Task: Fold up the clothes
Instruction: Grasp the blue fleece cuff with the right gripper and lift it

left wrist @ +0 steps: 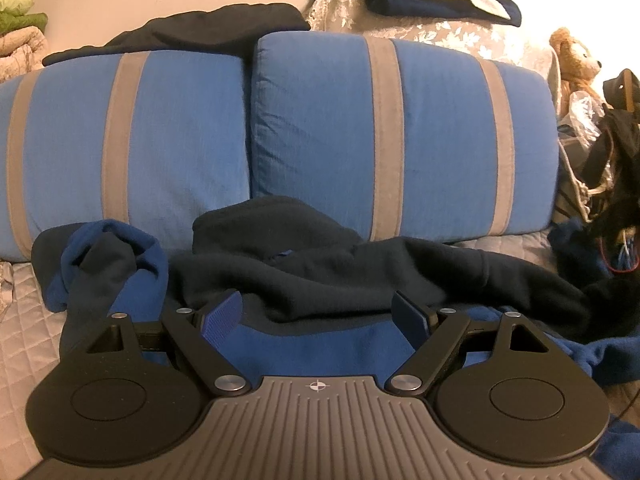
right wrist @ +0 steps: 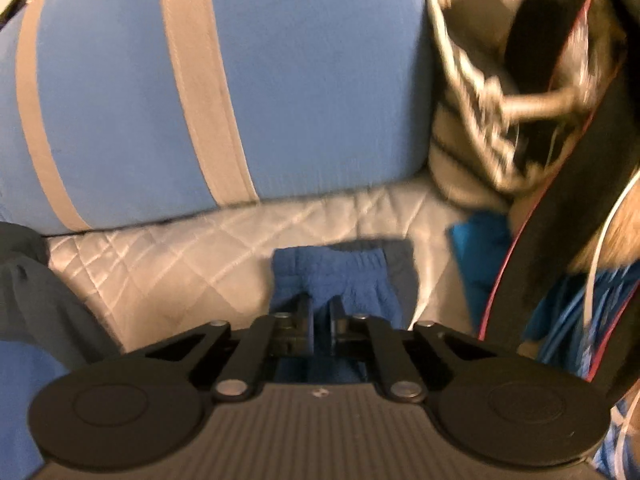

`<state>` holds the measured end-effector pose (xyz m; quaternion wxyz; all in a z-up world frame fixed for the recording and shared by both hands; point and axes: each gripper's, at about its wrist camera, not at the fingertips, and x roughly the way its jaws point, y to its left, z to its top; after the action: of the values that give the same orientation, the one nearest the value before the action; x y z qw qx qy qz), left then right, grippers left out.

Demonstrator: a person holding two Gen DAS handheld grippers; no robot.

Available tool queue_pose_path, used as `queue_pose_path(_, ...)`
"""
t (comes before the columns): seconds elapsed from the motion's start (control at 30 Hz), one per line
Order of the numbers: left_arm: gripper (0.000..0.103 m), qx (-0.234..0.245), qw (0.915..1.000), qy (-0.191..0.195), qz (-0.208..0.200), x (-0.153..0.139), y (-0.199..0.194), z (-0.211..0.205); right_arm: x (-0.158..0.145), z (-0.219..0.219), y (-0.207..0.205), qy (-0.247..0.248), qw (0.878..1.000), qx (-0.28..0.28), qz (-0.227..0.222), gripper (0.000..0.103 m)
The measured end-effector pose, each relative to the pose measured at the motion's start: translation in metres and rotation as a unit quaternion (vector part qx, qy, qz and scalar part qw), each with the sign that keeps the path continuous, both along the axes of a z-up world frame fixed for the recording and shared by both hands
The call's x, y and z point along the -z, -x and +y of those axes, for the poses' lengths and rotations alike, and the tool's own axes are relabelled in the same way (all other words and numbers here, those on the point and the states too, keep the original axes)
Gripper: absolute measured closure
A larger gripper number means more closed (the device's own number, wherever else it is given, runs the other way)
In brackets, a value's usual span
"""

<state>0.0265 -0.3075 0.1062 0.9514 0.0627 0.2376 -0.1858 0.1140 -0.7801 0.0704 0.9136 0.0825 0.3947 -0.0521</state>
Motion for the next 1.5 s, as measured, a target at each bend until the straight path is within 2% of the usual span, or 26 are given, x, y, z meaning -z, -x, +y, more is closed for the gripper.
queue_pose_path(0.17, 0.021, 0.000, 0.9999, 0.011, -0.009, -0.001, 0.002, 0.002, -0.056, -0.015, 0.016, 0.012, 0.997, 0.023, -0.068, 0.097)
queue_pose_path(0.3, 0.021, 0.000, 0.9995, 0.027, -0.018, -0.003, 0.005, 0.004, -0.106, -0.036, 0.035, 0.019, 0.990, 0.061, -0.128, 0.097)
queue_pose_path(0.4, 0.021, 0.001, 0.9990, 0.039, -0.021, -0.006, 0.005, 0.006, -0.132, -0.058, 0.054, 0.020, 0.983, 0.099, -0.157, 0.097)
queue_pose_path(0.47, 0.021, 0.002, 0.9986, 0.047, -0.021, -0.007, 0.005, 0.007, -0.137, -0.072, 0.067, 0.020, 0.980, 0.119, -0.156, 0.097)
queue_pose_path(0.83, 0.021, -0.011, 0.9966, 0.081, -0.007, -0.010, 0.004, 0.016, -0.109, -0.124, 0.153, 0.003, 0.972, 0.199, -0.123, 0.097)
queue_pose_path(1.0, 0.021, -0.019, 0.9949, 0.099, 0.006, -0.011, 0.002, 0.021, -0.108, -0.142, 0.193, 0.000, 0.966, 0.219, -0.137, 0.097)
queue_pose_path(1.17, 0.021, -0.025, 0.9946, 0.100, 0.012, -0.010, 0.001, 0.023, -0.109, -0.161, 0.238, 0.008, 0.951, 0.253, -0.176, 0.097)
queue_pose_path(1.37, 0.021, -0.023, 0.9946, 0.100, 0.016, -0.011, 0.001, 0.023, -0.078, -0.163, 0.290, 0.004, 0.938, 0.306, -0.163, 0.097)
queue_pose_path(1.5, 0.021, -0.022, 0.9949, 0.096, 0.021, -0.010, 0.000, 0.022, -0.055, -0.153, 0.309, 0.006, 0.932, 0.335, -0.141, 0.097)
